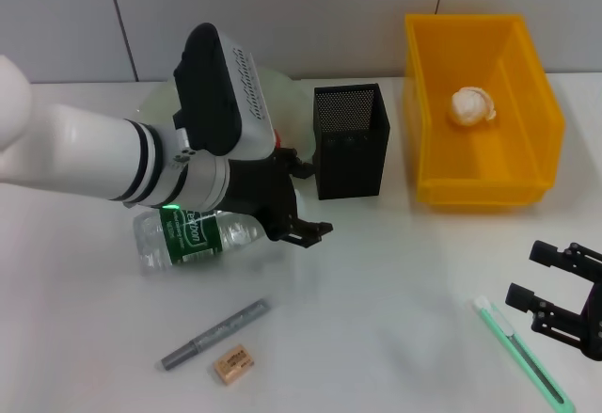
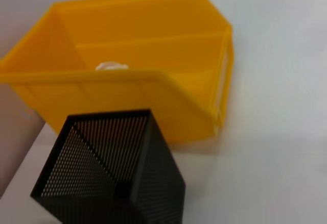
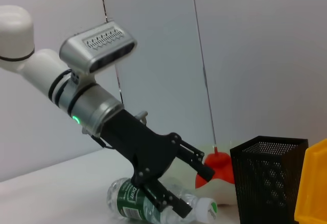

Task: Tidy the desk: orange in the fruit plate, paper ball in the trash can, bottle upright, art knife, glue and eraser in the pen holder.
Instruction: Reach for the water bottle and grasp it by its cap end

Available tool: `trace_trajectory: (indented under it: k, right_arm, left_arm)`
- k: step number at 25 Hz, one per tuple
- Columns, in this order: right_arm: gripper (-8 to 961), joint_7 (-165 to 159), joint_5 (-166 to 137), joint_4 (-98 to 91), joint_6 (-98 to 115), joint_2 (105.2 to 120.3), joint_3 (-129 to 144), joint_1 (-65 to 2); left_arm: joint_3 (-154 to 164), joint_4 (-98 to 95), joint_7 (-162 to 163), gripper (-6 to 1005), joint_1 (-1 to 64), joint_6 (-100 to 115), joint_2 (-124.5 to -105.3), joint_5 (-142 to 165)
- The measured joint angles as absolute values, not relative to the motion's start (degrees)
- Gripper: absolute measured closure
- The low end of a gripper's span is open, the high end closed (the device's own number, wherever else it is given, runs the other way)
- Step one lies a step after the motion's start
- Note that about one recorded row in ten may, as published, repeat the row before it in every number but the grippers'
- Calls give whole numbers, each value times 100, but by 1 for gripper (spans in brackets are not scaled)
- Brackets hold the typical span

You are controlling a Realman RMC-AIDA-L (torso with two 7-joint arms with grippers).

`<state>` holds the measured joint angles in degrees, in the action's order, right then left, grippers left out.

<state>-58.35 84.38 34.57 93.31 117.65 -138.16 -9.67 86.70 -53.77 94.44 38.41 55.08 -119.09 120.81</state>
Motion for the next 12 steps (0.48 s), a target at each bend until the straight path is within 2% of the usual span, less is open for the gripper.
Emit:
trace_trajectory:
  k: [12]
  right_arm:
    - [259, -5835, 8438, 3454, 9318, 11759, -13816, -976]
  left_arm:
    - [9319, -5549, 10379, 185, 3900, 5079, -11916, 12732]
